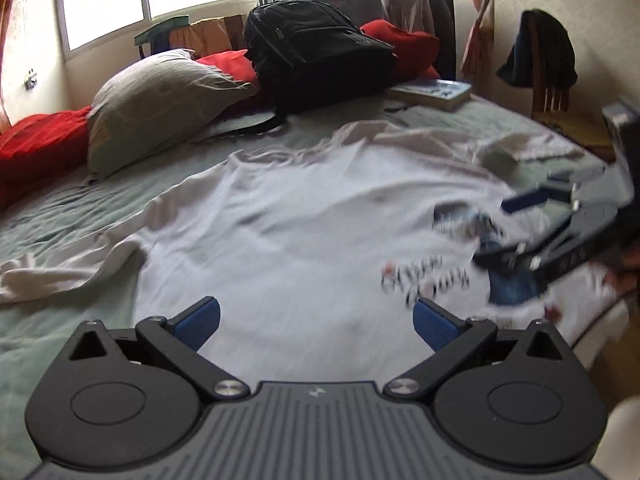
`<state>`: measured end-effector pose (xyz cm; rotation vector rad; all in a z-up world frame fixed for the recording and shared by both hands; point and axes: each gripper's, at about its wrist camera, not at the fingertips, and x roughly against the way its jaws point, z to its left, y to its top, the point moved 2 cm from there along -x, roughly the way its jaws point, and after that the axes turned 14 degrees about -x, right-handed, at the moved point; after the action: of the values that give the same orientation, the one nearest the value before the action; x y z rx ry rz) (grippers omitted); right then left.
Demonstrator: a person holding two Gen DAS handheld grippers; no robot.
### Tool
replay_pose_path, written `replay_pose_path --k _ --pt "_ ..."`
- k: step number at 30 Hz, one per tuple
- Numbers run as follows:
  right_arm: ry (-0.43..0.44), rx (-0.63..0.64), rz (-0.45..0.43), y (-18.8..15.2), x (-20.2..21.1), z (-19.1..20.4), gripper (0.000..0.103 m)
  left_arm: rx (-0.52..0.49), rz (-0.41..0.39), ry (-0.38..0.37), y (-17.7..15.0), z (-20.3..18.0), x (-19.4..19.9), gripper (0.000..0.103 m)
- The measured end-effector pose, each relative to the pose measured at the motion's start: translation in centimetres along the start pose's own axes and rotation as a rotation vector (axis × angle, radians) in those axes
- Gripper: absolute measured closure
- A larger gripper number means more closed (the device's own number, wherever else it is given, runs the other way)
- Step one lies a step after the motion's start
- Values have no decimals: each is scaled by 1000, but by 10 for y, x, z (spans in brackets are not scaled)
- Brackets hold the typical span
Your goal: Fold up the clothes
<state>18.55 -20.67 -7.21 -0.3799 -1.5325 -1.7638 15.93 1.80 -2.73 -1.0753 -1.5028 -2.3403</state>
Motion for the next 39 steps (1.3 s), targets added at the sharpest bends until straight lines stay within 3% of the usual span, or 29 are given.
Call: replay_pose_path --k 4,7,12,17,24,28,31,37,39 --pt "-10 -13 36 -4 -15 -12 0 106 11 -55 7 5 -43 1" --pt "-7 -15 56 -9 -19 -21 0 183 88 -76 -11 4 -70 1" --pt "31 -31 69 -15 3 -41 0 188 101 -2 -23 -7 -73 1" --pt "55 -211 14 15 25 -87 0 188 125 31 -6 -11 -65 1" --pt "-71 -609 -87 38 48 -225 0 177 67 -23 14 -31 -53 1" --pt "-76 -833 -137 27 59 -295 0 142 49 -53 22 -46 -52 1" --pt "-116 -939 -160 17 60 -326 0 128 44 -68 27 -52 -55 1" --pt "-7 -1064 -272 11 56 -363 0 110 68 -75 29 -56 -66 1" --pt "-12 -1068 -276 15 53 -366 0 106 77 -75 30 -57 -70 1"
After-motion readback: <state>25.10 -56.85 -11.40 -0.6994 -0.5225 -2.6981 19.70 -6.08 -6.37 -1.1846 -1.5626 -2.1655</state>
